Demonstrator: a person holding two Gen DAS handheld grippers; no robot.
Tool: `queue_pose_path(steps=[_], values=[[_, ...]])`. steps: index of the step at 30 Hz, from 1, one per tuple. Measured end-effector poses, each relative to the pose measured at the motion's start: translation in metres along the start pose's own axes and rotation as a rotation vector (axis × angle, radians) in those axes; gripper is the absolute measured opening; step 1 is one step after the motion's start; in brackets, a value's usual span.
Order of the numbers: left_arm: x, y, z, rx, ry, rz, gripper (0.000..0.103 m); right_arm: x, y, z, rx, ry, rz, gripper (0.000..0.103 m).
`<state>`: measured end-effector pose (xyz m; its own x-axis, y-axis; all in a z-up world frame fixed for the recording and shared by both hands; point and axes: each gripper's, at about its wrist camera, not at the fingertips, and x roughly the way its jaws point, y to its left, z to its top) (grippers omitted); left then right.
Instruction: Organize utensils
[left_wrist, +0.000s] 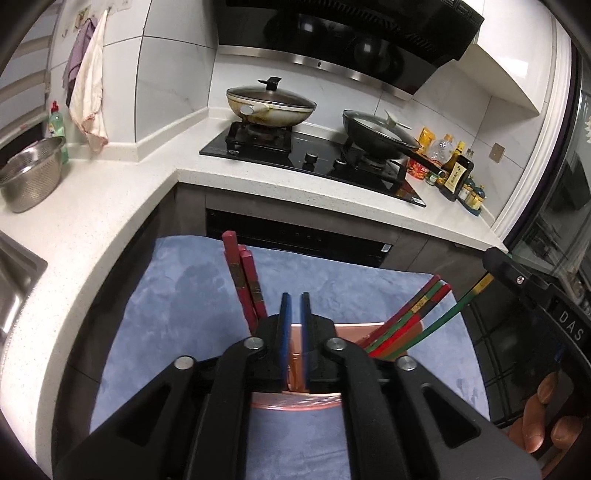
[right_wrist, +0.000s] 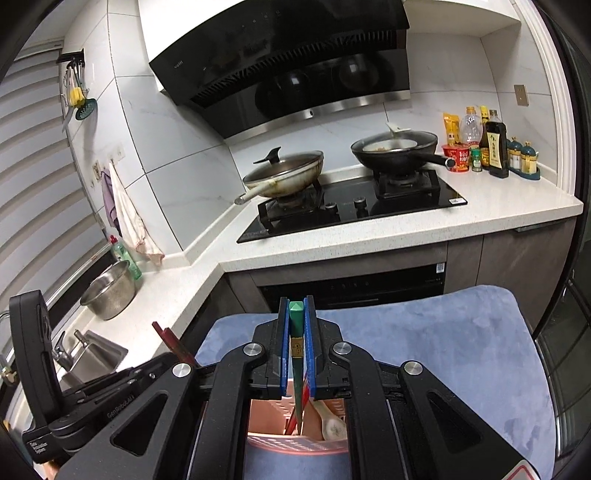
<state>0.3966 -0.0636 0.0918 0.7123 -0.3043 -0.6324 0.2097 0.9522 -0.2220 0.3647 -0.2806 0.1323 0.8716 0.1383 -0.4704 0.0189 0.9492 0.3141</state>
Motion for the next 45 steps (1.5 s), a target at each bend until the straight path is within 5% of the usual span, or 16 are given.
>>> queue_pose_path(steps=[3,10,13,29,33,38,45], values=[[-0.005,0.002,-0.001,-0.006,-0.016,0.015,0.028,-0.002,-0.001,-0.001,-0.003,0.001,-0.002,0.012],[-0.024,-0.002,-0.007,0.017,-0.035,0.058,0.032,-0.018,0.003,-0.003,-0.018,0.000,0.002,0.014],[-0.034,-0.001,-0.013,0.020,-0.039,0.066,0.034,-0.029,0.005,-0.009,-0.029,0.001,-0.004,0.023],[-0.079,-0.007,-0.076,0.065,-0.002,0.140,0.034,-0.075,0.022,-0.095,-0.127,0.138,-0.036,0.023],[-0.090,-0.006,-0.097,0.060,0.013,0.151,0.048,-0.087,0.028,-0.120,-0.161,0.186,-0.071,0.023],[-0.098,-0.009,-0.117,0.065,0.034,0.169,0.049,-0.103,0.032,-0.143,-0.161,0.213,-0.101,0.037],[-0.105,-0.011,-0.143,0.062,0.070,0.196,0.061,-0.115,0.032,-0.167,-0.156,0.249,-0.131,0.041]])
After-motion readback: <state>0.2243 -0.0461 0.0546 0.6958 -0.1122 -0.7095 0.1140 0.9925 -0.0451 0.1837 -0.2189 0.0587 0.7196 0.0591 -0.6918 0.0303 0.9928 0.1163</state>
